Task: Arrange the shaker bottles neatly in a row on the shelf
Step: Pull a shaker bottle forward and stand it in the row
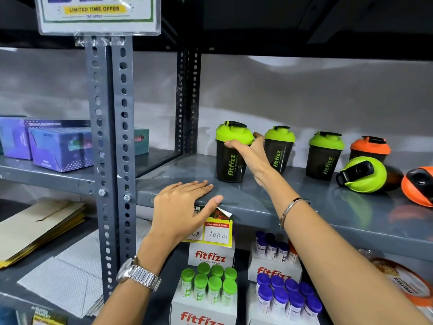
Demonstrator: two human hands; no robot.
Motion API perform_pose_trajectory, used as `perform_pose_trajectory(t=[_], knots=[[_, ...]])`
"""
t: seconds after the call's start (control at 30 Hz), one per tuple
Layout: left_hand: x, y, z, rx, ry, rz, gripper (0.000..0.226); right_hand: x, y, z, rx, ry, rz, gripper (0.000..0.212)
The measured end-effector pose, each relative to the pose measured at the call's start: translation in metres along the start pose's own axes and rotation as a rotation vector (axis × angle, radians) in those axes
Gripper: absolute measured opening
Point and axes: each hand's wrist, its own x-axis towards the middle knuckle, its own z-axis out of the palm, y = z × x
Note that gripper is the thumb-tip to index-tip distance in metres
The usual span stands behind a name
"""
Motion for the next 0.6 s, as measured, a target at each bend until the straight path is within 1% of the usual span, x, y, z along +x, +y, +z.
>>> perform_pose_trajectory(t=[0.1, 0.17, 0.23, 0.3, 0.37, 0.47, 0.53, 0.6], knots=[[0.0, 0.001, -0.005, 0.008, -0.019, 0.002, 0.056, -0.006, 0.0, -0.009, 0.009, -0.006, 0.01, 0.111], [0.001, 0.004, -0.008, 0.01, -0.021, -0.004, 0.059, -0.011, -0.001, -0.021, -0.011, 0.009, -0.01, 0.11], [0.005, 0.017, -0.009, -0.016, 0.008, 0.006, 0.06, -0.018, -0.003, -0.038, -0.074, 0.06, -0.068, 0.105], [0.012, 0.047, -0.004, -0.065, 0.029, 0.071, 0.058, -0.026, -0.006, -0.064, -0.203, 0.174, -0.164, 0.1], [0.018, 0.087, 0.006, -0.121, 0.004, 0.166, 0.058, -0.033, -0.006, -0.094, -0.374, 0.292, -0.275, 0.092], [0.022, 0.141, 0.024, -0.186, -0.06, 0.273, 0.06, -0.043, -0.003, -0.144, -0.628, 0.37, -0.401, 0.083], [0.022, 0.173, 0.037, -0.205, -0.099, 0.325, 0.06, -0.05, 0.003, -0.184, -0.775, 0.409, -0.424, 0.08], [0.019, 0.198, 0.049, -0.207, -0.12, 0.357, 0.058, -0.055, 0.009, -0.224, -0.908, 0.423, -0.378, 0.079]])
